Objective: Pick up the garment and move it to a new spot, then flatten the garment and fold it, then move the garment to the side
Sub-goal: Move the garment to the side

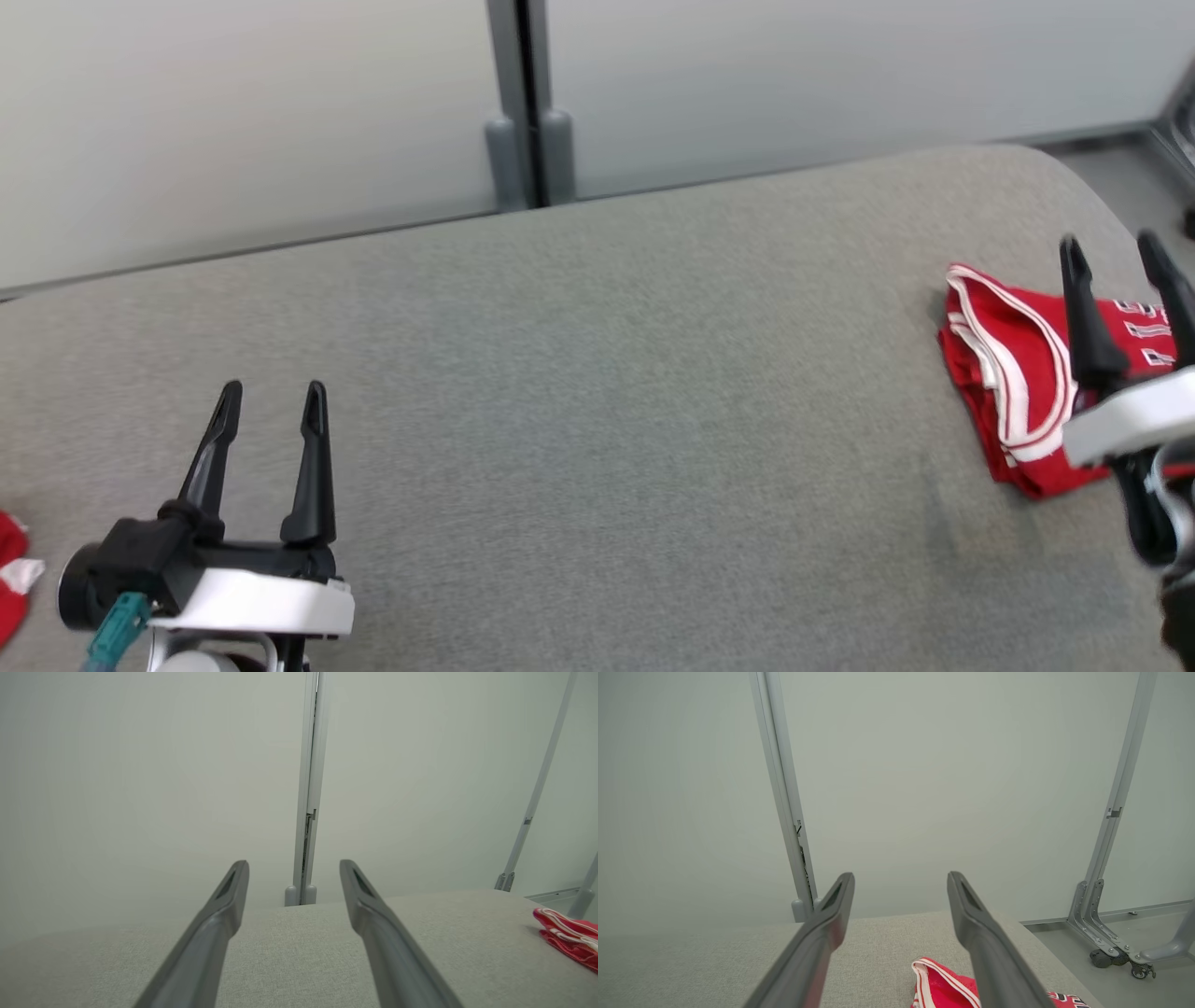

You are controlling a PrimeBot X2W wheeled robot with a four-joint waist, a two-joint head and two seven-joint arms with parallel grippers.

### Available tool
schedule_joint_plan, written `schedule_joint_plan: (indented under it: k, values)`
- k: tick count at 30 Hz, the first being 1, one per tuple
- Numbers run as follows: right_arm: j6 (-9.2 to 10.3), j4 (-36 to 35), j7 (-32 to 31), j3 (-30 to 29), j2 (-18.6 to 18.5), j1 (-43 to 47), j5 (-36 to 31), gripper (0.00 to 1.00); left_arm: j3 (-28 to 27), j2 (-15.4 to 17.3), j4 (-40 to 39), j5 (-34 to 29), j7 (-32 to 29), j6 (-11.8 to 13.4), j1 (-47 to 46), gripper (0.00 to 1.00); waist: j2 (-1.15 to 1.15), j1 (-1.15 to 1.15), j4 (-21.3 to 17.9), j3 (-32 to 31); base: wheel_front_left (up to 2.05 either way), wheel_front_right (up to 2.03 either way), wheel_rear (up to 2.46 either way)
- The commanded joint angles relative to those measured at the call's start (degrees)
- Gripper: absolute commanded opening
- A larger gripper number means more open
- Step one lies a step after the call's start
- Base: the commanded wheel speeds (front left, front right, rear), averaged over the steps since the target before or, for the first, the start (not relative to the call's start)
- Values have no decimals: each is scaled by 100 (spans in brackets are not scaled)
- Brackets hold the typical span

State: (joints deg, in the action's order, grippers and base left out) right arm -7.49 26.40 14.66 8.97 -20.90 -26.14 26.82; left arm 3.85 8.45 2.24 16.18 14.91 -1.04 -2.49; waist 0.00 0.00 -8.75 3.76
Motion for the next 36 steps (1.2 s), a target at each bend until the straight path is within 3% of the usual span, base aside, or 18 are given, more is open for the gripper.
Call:
schedule_joint_plan:
  k: [1, 10, 17, 36]
  values:
    - [-1, -197, 13, -108, 72, 283, -83, 100, -18, 0, -14, 23, 28, 20, 111, 100, 0, 0, 303, -305, 0, 0, 0]
    - [-1, -1117, -13, -618, 629, 1777, -543, 100, 84, -128, 145, -127, 28, 153, 492, 100, 0, 0, 801, -531, 0, 0, 0]
    - [-1, -1372, 35, -514, 862, 2402, -657, 100, 109, -272, 419, -162, 23, 27, 581, 100, 0, 0, 1040, -593, 0, 0, 0]
    - [-1, -1602, 64, -337, 1017, 2621, -838, 100, -71, -440, 636, -471, 25, -92, 554, 100, 0, 0, 1064, -693, 0, 0, 0]
